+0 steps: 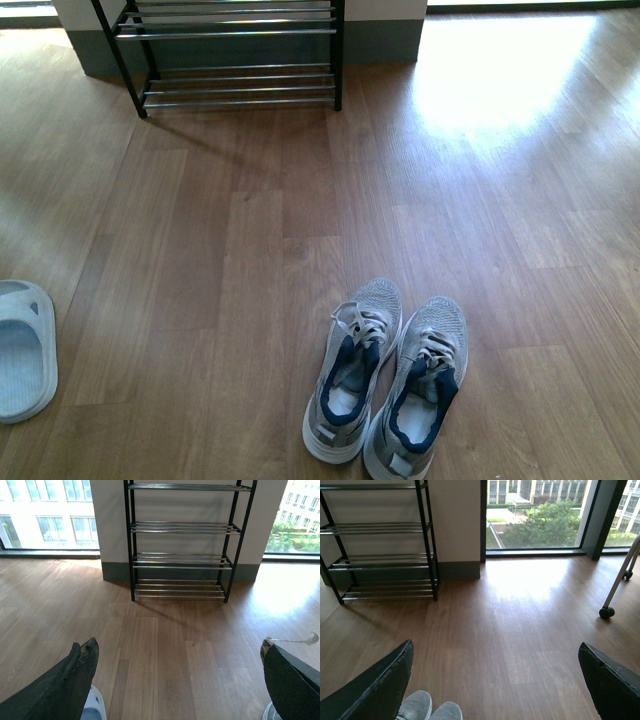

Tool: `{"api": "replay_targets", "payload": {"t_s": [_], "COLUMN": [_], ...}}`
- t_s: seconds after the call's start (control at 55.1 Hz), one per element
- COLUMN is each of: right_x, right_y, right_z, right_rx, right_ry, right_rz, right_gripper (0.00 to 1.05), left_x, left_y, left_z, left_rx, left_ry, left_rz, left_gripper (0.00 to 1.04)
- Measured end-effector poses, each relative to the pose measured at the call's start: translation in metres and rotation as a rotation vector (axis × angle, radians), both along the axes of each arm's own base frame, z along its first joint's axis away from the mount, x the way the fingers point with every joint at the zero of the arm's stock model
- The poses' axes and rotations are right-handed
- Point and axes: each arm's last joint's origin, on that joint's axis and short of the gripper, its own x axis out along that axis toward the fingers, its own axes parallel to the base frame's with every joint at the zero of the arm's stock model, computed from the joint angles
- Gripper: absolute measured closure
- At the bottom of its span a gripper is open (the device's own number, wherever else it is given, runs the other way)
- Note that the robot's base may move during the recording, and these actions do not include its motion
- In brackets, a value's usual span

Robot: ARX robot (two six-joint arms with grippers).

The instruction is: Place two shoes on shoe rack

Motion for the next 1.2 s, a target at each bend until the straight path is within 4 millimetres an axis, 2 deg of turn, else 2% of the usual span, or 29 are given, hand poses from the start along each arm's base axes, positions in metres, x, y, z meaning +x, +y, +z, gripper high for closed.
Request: {"api": "replay_targets", "payload": {"t_s": [0.581, 0.617, 0.708, 0.854, 0.926, 0.999, 1.053, 1.108, 1.199], "right_x": [0.000, 0.000, 0.000, 0.000, 0.000, 0.000, 0.000, 0.000, 0.000], "right_y": [0.000, 0.000, 0.000, 0.000, 0.000, 0.000, 0.000, 0.000, 0.000], "right_z": [0.000, 0.000, 0.000, 0.000, 0.000, 0.000, 0.000, 0.000, 0.000], "right_rx": [0.000, 0.000, 0.000, 0.000, 0.000, 0.000, 0.000, 0.000, 0.000], "right_ry": [0.000, 0.000, 0.000, 0.000, 0.000, 0.000, 0.000, 0.000, 0.000], "right_rz": [0.000, 0.000, 0.000, 0.002, 0.001, 0.002, 0.002, 0.002, 0.002], "right_gripper": [0.09, 0.09, 0.09, 0.09, 0.09, 0.09, 0.09, 0.09, 0.09], "left_x": [0.000, 0.000, 0.008, 0.040, 0.069, 0.099, 0.129, 0.149, 0.193], "left_y": [0.000, 0.000, 0.002, 0.014, 0.019, 0.020, 0.018, 0.014, -0.010], "left_z": [0.000, 0.000, 0.006, 0.035, 0.042, 0.038, 0.026, 0.013, -0.042], "left_rx": [0.000, -0.013, -0.090, -0.190, -0.216, -0.215, -0.208, -0.199, -0.175], "left_ry": [0.000, 0.008, 0.046, 0.061, 0.115, 0.195, 0.287, 0.369, 0.641], "left_rz": [0.000, 0.034, 0.324, 0.358, 0.318, 0.281, 0.274, 0.226, 0.041], "left_gripper": [0.09, 0.09, 0.09, 0.09, 0.09, 0.09, 0.09, 0.09, 0.09]}}
